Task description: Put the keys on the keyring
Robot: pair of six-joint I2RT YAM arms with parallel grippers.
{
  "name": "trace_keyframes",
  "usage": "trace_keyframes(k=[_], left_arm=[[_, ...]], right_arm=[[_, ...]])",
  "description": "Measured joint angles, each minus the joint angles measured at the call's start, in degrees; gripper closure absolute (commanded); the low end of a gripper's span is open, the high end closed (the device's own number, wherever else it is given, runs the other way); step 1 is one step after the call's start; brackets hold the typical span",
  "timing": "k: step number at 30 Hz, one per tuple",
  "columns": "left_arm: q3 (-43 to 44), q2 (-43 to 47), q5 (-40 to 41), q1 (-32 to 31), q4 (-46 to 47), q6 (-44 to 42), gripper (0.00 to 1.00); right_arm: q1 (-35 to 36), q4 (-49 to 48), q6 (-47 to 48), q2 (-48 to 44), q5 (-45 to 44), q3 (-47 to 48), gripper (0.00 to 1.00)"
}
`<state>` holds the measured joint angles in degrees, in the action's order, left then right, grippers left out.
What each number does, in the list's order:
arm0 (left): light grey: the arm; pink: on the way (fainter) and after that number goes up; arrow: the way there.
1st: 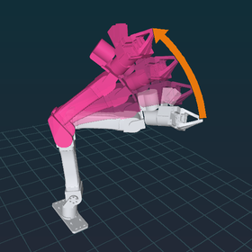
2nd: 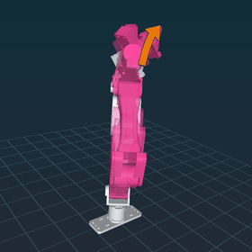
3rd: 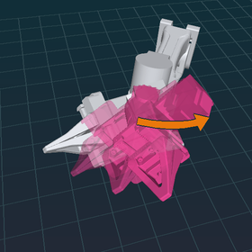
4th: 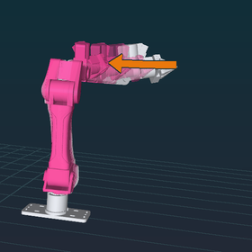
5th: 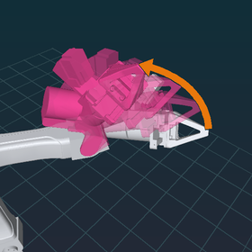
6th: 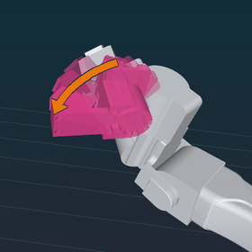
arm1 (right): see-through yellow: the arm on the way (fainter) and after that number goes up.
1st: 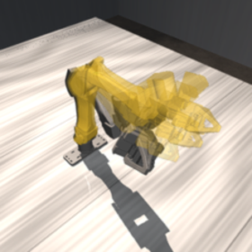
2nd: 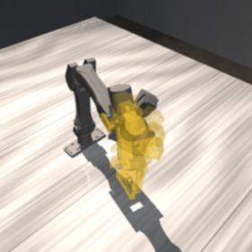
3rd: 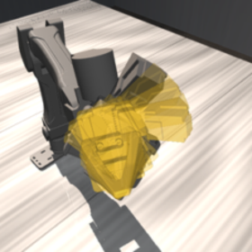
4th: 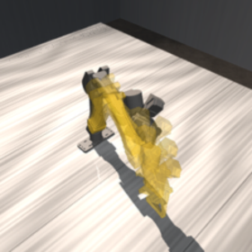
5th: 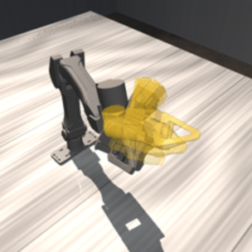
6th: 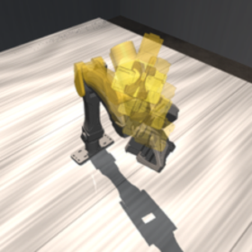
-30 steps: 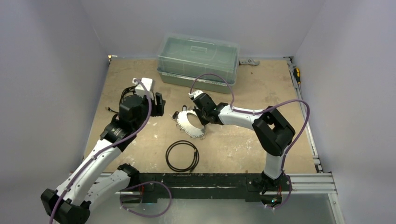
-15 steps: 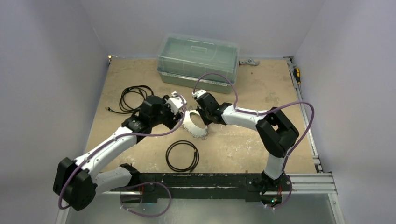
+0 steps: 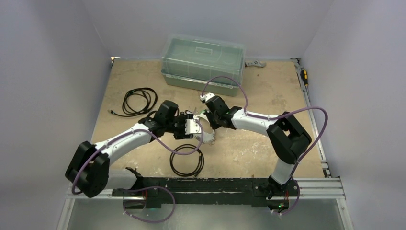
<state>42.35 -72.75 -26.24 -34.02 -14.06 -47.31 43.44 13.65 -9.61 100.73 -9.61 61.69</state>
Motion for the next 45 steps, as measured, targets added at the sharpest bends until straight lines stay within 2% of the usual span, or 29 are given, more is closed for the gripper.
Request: trace_keyframes(k=[6, 10, 15, 27, 39, 45], left_arm=[[0.02, -8.61, 0.66, -1.07, 0.22, -5.22, 0.53], [0.04, -10.88, 2.67, -1.38, 0.81, -7.76, 0.53], [-0.07, -10.99, 4.46, -1.38, 2.45, -8.81, 0.59], [-1.81, -10.88, 8.48, -3.58, 5.29, -9.35, 0.57], [-1.44, -14.62, 8.74, -3.74, 7.41, -9.33, 0.61], [-0.02, -16.28, 8.11, -2.01, 7.15, -9.44, 0.7]], right_arm=[[0.0, -0.96, 0.0, 0.02, 1.16, -0.02, 1.0], [0.0, -1.18, 0.0, 0.04, 1.68, -0.02, 1.0], [0.0, -1.27, -0.17, 0.15, 1.66, -0.04, 1.0], [-0.02, -1.46, -1.51, 1.29, -1.62, -0.02, 1.0], [-0.02, -1.46, -1.92, 1.31, -1.81, -0.02, 1.0], [-0.02, -1.44, -1.92, 1.31, -1.77, -0.02, 1.0]])
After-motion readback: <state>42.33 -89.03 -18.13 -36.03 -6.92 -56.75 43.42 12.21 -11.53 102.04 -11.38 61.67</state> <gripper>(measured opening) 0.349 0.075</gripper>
